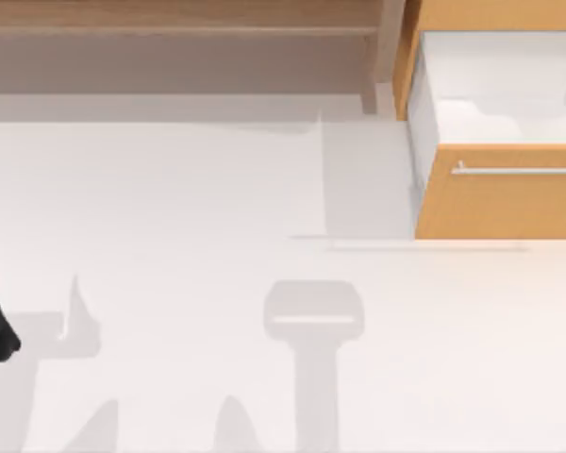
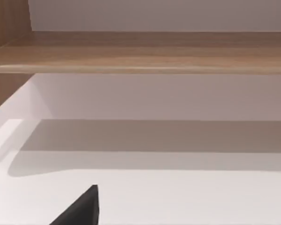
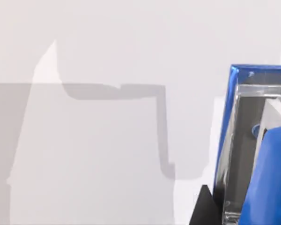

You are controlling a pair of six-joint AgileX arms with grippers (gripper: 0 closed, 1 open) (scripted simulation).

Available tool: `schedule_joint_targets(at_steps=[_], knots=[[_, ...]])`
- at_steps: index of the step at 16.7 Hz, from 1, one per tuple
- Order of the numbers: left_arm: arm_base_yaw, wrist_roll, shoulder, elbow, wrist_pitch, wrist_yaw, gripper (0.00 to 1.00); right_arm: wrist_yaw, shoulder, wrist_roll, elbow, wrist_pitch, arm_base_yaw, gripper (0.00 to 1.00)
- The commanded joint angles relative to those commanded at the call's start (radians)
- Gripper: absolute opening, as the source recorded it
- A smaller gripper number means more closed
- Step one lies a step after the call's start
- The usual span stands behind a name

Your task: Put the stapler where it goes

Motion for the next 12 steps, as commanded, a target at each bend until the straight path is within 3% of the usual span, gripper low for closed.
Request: schedule_joint_targets(at_steps=[5,12], knots=[[0.0,0.0,0.0,0.0,0.0,0.0,1.0,-0.05,0.051,0.104,0.299,-0.019,0.136,0.0],[0.0,0.0,0.0,0.0,0.0,0.0,1.0,-0.134,0.355,0.298,0.823,-0.173,0.454,0.0]])
